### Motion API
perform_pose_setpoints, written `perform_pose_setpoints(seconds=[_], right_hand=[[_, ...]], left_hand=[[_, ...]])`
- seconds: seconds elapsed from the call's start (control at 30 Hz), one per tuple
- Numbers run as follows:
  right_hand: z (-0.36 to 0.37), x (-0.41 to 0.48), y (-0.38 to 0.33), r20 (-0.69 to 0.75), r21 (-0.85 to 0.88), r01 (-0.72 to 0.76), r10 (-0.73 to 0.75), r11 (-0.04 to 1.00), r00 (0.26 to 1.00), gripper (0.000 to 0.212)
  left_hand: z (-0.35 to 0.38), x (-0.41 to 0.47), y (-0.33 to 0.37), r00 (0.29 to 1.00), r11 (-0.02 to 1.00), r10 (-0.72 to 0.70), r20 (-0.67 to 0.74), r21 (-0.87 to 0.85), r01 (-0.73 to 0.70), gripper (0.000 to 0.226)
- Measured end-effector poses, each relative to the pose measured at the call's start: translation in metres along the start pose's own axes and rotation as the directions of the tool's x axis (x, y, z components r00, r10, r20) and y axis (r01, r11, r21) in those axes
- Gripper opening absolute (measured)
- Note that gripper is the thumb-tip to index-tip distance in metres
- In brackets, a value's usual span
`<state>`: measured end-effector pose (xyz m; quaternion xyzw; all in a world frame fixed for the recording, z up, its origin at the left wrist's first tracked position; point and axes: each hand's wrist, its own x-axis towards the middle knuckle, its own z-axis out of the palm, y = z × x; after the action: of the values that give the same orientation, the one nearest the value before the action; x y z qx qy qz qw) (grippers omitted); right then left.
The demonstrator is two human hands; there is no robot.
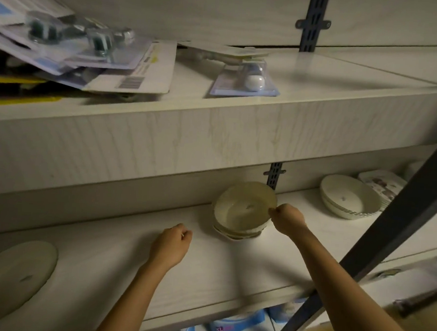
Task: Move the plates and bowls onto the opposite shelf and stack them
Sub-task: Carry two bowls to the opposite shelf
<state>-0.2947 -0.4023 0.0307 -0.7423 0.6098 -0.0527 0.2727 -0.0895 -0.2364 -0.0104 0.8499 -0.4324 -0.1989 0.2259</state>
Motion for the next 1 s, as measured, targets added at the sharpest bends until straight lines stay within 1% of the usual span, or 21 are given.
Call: perform_pose_setpoints(seconds=[0.1,0.17,0.27,0.33,0.4,0.47,0.57,0.63,0.7,0.8,0.9,1.0], right_hand=[[-0.007,-0.019,0.013,-0.072,0.1,0.022,-0.015,0.995,0.997,0.037],[-0.011,-0.036,0.023,-0.105,0.197,0.01,0.011,0.98,0.994,0.035],[-0.015,-0.06,0.033,-0.12,0.288,0.015,0.02,0.958,0.993,0.038],[-0.016,-0.072,0.037,-0.124,0.329,0.017,0.025,0.944,0.992,0.041],[-0.016,-0.079,0.04,-0.123,0.37,0.022,0.026,0.929,0.992,0.041],[-0.016,-0.085,0.043,-0.125,0.418,0.016,0.04,0.908,0.991,0.039],[-0.017,-0.09,0.045,-0.136,0.447,0.015,0.051,0.894,0.989,0.038],[-0.018,-0.094,0.044,-0.147,0.441,0.019,0.052,0.897,0.988,0.039],[-0.018,-0.097,0.043,-0.155,0.448,0.019,0.057,0.894,0.986,0.04],[-0.017,-0.102,0.042,-0.164,0.465,0.02,0.064,0.885,0.984,0.041],[-0.016,-0.107,0.04,-0.159,0.467,0.02,0.061,0.884,0.985,0.041],[-0.014,-0.114,0.037,-0.145,0.488,0.024,0.054,0.873,0.988,0.039]], left_hand=[[0.009,0.014,0.013,0.999,0.999,-0.043,0.014,-0.018,0.043,0.031],[0.016,0.026,0.026,0.997,0.998,-0.067,0.048,-0.004,0.068,0.032],[0.026,0.043,0.044,0.986,0.992,-0.124,0.107,0.005,0.124,0.053],[0.032,0.052,0.051,0.978,0.989,-0.145,0.152,0.024,0.143,0.059],[0.037,0.059,0.053,0.975,0.988,-0.151,0.163,0.039,0.146,0.051],[0.041,0.062,0.055,0.977,0.989,-0.145,0.158,0.017,0.144,0.04],[0.044,0.062,0.057,0.976,0.988,-0.149,0.158,-0.025,0.154,0.038],[0.043,0.061,0.058,0.981,0.985,-0.147,0.127,-0.074,0.157,0.036],[0.038,0.059,0.056,0.991,0.985,-0.115,0.067,-0.122,0.122,0.032],[0.021,0.048,0.048,0.997,0.992,-0.065,-0.041,-0.107,0.06,0.038],[-0.001,0.036,0.027,0.99,0.995,-0.045,-0.137,-0.09,0.032,0.035],[-0.023,0.022,0.001,0.98,0.995,-0.032,-0.195,-0.097,0.014,0.032]])
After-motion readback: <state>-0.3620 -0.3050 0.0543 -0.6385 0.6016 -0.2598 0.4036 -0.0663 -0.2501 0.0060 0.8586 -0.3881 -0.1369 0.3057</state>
